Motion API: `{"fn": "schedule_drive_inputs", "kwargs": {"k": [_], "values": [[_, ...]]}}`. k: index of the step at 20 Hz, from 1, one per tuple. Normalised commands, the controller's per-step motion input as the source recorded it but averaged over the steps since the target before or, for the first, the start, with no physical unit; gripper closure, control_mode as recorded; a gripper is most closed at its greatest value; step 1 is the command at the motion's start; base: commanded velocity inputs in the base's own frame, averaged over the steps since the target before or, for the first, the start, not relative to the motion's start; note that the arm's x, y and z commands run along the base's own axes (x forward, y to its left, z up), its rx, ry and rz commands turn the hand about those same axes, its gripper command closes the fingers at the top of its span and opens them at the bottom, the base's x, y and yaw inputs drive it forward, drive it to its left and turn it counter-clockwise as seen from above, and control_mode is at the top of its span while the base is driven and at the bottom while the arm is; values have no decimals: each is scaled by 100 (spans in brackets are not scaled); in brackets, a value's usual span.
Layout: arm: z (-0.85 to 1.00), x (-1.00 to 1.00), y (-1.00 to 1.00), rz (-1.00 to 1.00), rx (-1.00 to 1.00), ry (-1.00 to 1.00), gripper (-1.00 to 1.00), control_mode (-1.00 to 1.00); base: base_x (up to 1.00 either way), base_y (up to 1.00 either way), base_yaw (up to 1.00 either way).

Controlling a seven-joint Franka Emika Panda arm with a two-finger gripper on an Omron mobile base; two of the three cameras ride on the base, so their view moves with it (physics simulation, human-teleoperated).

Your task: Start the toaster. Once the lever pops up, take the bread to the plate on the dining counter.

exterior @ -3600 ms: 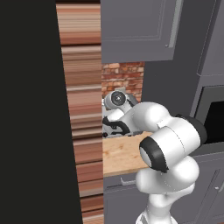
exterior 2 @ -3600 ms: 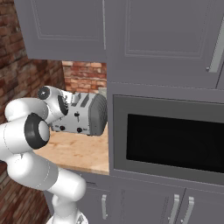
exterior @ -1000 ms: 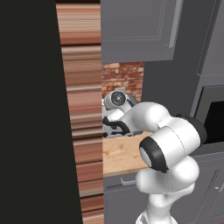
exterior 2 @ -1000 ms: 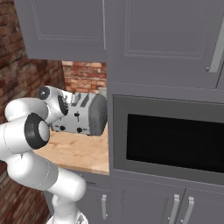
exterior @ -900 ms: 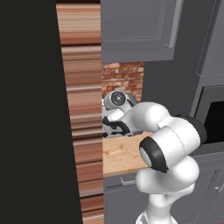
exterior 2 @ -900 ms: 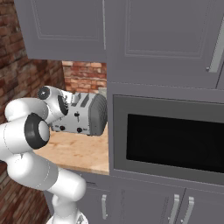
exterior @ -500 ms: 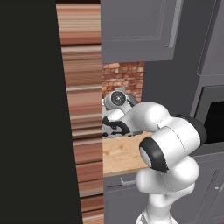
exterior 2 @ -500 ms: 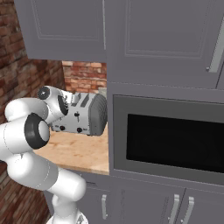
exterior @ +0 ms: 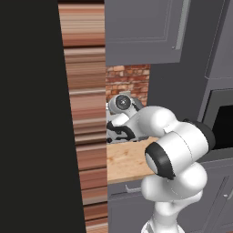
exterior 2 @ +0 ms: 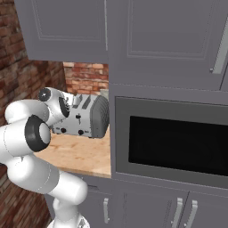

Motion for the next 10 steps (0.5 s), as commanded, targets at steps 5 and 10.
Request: {"fn": "schedule_drive_inputs", "kwargs": {"k": [5,10], "values": [[0,0,0,0,0,0,-100,-100,0,0,0],[0,0,0,0,0,0,-100,-100,0,0,0]]}}
